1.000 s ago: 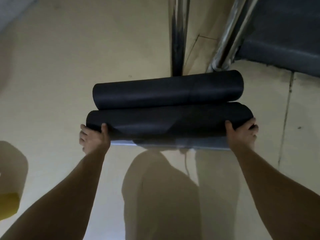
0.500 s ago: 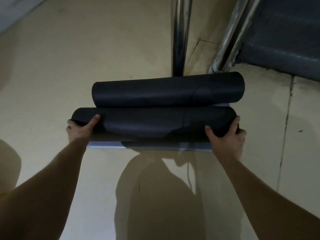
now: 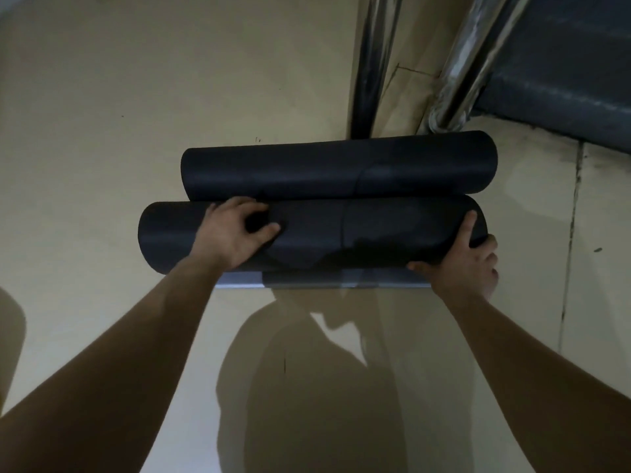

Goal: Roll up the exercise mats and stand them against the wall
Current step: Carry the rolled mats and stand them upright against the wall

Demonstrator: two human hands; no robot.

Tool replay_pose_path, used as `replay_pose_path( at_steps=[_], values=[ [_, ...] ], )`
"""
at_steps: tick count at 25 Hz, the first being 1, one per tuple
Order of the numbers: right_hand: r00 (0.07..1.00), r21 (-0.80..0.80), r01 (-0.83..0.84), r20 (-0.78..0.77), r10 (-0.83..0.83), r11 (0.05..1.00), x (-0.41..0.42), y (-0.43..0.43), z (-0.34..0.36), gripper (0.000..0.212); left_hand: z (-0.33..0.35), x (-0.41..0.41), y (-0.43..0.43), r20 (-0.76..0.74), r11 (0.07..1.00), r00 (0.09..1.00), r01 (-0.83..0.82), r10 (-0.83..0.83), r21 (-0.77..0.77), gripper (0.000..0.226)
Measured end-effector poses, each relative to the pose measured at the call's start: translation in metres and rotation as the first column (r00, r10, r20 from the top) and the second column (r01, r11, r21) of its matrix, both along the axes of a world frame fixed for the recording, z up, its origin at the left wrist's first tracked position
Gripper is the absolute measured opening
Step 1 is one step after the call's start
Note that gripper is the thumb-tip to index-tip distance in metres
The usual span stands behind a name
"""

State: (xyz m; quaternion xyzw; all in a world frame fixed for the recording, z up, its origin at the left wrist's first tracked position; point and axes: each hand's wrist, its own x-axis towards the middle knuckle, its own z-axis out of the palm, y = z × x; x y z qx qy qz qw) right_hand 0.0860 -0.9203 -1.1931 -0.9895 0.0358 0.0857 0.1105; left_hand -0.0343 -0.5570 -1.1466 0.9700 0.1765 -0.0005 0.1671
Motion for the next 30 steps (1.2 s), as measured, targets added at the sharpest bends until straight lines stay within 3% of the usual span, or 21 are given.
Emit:
replay_pose_path(
  at_steps=[2,4,6,8,9,10,13,16,18,22,24,26,28,30],
  values=[
    [0.997,0.007,0.071,-0.036,-0.071,0.997,-0.007,0.007,0.001,0.142,-0.007,0.007,-0.029,-0.081,0.999,0.996,0.037,-0.036,0.011,0.074],
    [0.973,0.096,0.216,-0.099,-0.207,0.972,-0.031,0.015,-0.004,0.135,-0.012,0.002,-0.043,-0.065,0.997,0.998,0.005,0.001,0.082,0.078],
    [0.907,0.176,0.373,-0.273,-0.319,0.911,-0.065,0.027,-0.011,0.120,-0.008,-0.007,-0.043,-0.155,0.991,0.988,0.014,0.007,0.135,0.090],
    [0.855,0.247,0.391,-0.453,-0.251,0.887,-0.093,0.047,-0.019,0.109,-0.005,-0.006,-0.043,-0.281,0.973,0.960,0.083,-0.020,0.215,0.109],
    [0.848,0.324,0.381,-0.495,-0.188,0.866,-0.099,0.059,-0.019,0.114,-0.005,-0.003,-0.044,-0.315,0.965,0.948,0.112,-0.032,0.239,0.114],
    [0.847,0.455,0.400,-0.514,-0.132,0.796,-0.103,0.070,-0.020,0.125,-0.006,0.001,-0.043,-0.332,0.964,0.942,0.123,-0.039,0.234,0.115],
    [0.847,0.733,0.527,-0.497,-0.191,0.429,-0.100,0.095,-0.041,0.154,-0.011,0.011,-0.029,-0.347,0.987,0.937,0.086,-0.034,0.135,0.114],
    [0.709,0.696,0.698,-0.637,-0.302,0.169,-0.091,0.120,-0.017,0.168,-0.010,0.016,-0.025,-0.367,0.996,0.930,0.064,-0.036,0.064,0.115],
    [0.631,0.649,0.755,-0.683,-0.369,0.091,-0.084,0.129,-0.016,0.159,-0.008,0.017,-0.025,-0.371,0.997,0.928,0.064,-0.041,0.050,0.115],
    [0.610,0.686,0.719,-0.700,-0.373,-0.111,-0.083,0.136,-0.023,0.176,0.000,0.022,-0.024,-0.425,0.991,0.904,0.094,-0.046,0.092,0.116],
    [0.621,0.703,0.684,-0.702,-0.348,-0.195,-0.082,0.132,-0.023,0.172,0.005,0.023,-0.028,-0.445,0.987,0.895,0.106,-0.039,0.125,0.117],
    [0.641,0.712,0.670,-0.698,-0.319,-0.210,-0.080,0.122,-0.014,0.152,0.012,0.020,-0.035,-0.467,0.990,0.884,0.089,-0.026,0.113,0.117],
    [0.673,0.749,0.651,-0.646,-0.360,-0.125,-0.090,0.105,-0.005,0.129,0.016,0.010,-0.049,-0.552,0.996,0.833,0.076,-0.043,0.037,0.119],
    [0.691,0.776,0.631,-0.559,-0.459,0.006,-0.111,0.086,0.002,0.118,0.014,-0.003,-0.076,-0.681,0.991,0.720,0.106,-0.134,-0.083,0.123]
  ],
)
